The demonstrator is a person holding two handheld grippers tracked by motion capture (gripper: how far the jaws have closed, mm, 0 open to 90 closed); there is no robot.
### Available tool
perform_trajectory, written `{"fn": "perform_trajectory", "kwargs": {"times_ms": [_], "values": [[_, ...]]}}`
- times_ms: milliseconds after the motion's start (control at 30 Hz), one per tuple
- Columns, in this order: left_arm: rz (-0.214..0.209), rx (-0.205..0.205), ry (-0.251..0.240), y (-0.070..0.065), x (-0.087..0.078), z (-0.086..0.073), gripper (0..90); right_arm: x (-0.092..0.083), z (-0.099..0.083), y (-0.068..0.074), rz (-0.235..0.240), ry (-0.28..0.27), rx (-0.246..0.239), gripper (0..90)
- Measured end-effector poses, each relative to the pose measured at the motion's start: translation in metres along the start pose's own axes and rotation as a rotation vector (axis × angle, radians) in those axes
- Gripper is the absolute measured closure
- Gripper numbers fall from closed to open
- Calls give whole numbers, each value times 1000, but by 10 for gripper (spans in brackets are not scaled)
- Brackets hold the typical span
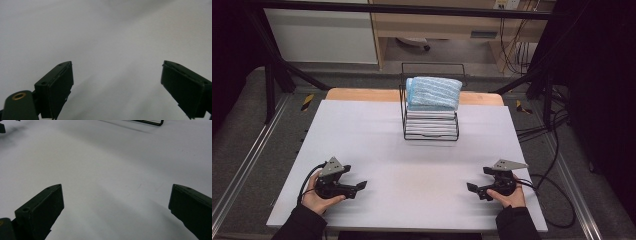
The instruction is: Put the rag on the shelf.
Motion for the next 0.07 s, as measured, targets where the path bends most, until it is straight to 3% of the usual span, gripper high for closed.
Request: {"fn": "perform_trajectory", "kwargs": {"times_ms": [67], "values": [[2,4,-1,0,0,0,110,0,0,-1,-2,-1,-1,8]]}}
Point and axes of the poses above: each handheld gripper's, and its own axes: x roughly forward along the jaws, z roughly out of its top, y roughly to its left, the point moved 10 cm from there along x, roughly forward along the jaws, and after that the axes turned 2 degrees about x, right-handed, at the moved point
